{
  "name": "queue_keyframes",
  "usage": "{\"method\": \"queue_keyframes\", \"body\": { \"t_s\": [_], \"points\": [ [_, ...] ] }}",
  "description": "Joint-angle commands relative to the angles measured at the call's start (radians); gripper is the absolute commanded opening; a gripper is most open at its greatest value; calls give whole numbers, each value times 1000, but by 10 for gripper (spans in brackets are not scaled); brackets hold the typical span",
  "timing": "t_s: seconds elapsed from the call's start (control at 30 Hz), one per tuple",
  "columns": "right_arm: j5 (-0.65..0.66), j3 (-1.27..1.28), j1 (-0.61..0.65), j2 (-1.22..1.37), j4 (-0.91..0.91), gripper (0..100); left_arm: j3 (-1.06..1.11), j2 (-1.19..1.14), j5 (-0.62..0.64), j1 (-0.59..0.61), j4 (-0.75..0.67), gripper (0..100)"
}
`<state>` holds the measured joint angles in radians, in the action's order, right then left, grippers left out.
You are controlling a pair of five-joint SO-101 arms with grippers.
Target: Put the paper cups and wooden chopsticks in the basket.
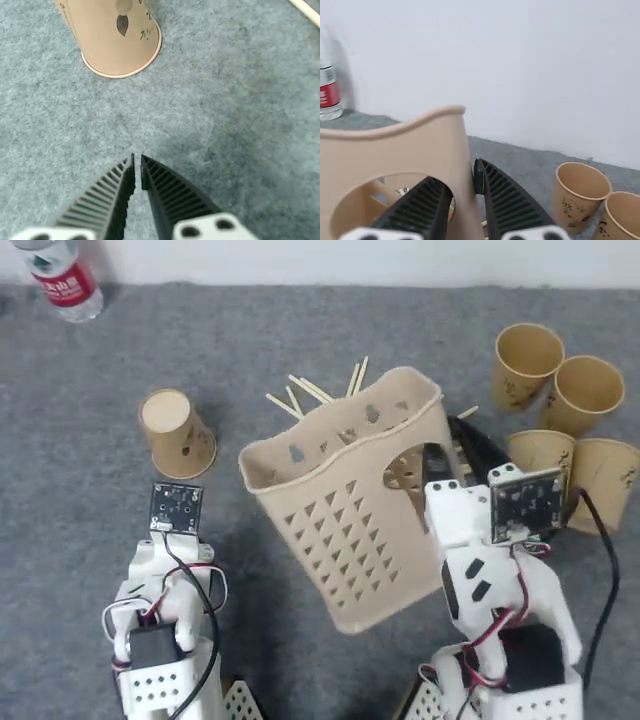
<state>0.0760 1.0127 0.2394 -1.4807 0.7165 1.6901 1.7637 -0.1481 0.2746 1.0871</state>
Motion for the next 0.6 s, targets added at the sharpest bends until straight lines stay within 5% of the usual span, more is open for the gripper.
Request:
{"method": "queue_keyframes", "body": {
  "t_s": [0.0, 0.57],
  "points": [
    [-12, 112, -7, -102, -140, 6, -4, 8, -11, 2, -23, 21],
    [-285, 288, 120, -332, -229, 6, -4, 8, -11, 0, -26, 21]
  ]
}}
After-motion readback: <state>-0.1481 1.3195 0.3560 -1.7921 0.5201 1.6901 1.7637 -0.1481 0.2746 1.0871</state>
